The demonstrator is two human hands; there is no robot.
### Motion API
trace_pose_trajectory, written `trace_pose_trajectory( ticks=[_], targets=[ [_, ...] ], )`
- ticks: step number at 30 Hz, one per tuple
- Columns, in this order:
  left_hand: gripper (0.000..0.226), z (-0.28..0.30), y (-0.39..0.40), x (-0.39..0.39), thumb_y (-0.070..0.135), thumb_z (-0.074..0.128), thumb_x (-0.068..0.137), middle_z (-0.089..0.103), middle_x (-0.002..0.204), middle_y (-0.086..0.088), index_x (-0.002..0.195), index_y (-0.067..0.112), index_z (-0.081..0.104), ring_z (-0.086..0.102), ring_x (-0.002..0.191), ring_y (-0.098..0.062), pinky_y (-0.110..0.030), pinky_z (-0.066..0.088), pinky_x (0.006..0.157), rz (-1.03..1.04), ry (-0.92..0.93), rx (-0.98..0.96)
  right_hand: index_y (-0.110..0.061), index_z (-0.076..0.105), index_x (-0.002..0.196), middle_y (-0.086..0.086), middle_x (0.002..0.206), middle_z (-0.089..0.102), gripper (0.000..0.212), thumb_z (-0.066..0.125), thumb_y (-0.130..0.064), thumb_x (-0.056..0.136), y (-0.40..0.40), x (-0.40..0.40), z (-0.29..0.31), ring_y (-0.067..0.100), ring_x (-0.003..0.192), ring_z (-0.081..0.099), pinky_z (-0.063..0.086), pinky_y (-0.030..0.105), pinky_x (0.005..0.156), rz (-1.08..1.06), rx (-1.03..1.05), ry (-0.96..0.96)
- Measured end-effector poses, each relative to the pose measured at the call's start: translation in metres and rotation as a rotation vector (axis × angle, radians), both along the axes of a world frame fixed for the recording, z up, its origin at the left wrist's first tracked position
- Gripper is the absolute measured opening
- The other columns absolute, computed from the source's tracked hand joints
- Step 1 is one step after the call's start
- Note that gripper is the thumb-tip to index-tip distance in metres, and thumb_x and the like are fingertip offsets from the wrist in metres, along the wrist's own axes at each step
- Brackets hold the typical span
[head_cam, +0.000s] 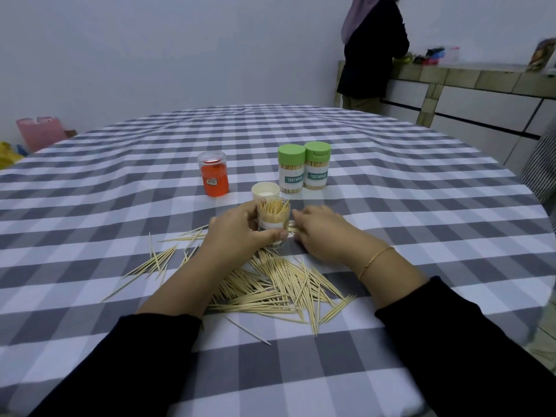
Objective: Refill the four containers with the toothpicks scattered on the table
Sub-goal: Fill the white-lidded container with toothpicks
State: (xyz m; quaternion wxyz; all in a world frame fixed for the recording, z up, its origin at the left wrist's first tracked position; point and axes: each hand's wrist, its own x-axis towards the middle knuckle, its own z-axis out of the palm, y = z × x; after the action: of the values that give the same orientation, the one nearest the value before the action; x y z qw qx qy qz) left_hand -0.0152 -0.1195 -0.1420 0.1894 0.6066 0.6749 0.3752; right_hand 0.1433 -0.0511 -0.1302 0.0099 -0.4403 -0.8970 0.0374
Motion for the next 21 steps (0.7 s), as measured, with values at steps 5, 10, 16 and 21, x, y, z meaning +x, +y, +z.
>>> trace_pose_trajectory(
  ticks=[5, 10, 16, 21],
  targets=[
    [0.043, 0.0, 0.002, 0.002, 0.073, 0.067, 0.051, 0.071, 0.094, 0.021, 0.09, 0.057, 0.057, 0.065, 0.095, -0.003, -0.045, 0.046, 0.098, 0.017, 0.003, -0.003, -0.011, 0.049, 0.128, 0.01, 0.123, 0.046, 0.038, 0.055, -0.015, 0.09, -0.013, -0.007, -0.002, 0.027, 0.115, 0.042, 0.038, 0.032, 0.09, 0.003, 0.172, -0.062],
    [0.067, -0.002, 0.004, 0.0, 0.078, 0.065, 0.047, 0.072, 0.094, 0.021, 0.105, 0.044, 0.064, 0.066, 0.094, -0.004, -0.046, 0.046, 0.097, -0.003, -0.025, 0.0, -0.007, 0.053, 0.127, 0.012, 0.127, 0.046, 0.034, 0.05, -0.011, 0.093, -0.023, -0.011, 0.005, 0.028, 0.121, 0.041, 0.041, 0.034, 0.093, -0.096, 0.175, -0.055],
    [0.067, -0.002, 0.003, 0.0, 0.073, 0.068, 0.05, 0.072, 0.094, 0.02, 0.108, 0.04, 0.065, 0.066, 0.092, -0.002, -0.042, 0.049, 0.096, 0.004, -0.036, -0.002, -0.008, 0.056, 0.123, 0.012, 0.123, 0.05, 0.029, 0.046, -0.016, 0.097, -0.027, -0.015, 0.003, 0.027, 0.117, 0.046, 0.043, 0.032, 0.089, -0.132, 0.24, -0.031],
    [0.045, -0.002, 0.003, -0.001, 0.049, 0.081, 0.067, 0.072, 0.096, 0.018, 0.107, 0.043, 0.063, 0.066, 0.092, -0.001, -0.041, 0.05, 0.095, 0.003, -0.024, 0.008, -0.008, 0.057, 0.119, 0.012, 0.119, 0.055, 0.027, 0.042, -0.017, 0.098, -0.026, -0.015, -0.001, 0.027, 0.111, 0.051, 0.043, 0.032, 0.086, -0.102, 0.314, -0.087]
  ],
)
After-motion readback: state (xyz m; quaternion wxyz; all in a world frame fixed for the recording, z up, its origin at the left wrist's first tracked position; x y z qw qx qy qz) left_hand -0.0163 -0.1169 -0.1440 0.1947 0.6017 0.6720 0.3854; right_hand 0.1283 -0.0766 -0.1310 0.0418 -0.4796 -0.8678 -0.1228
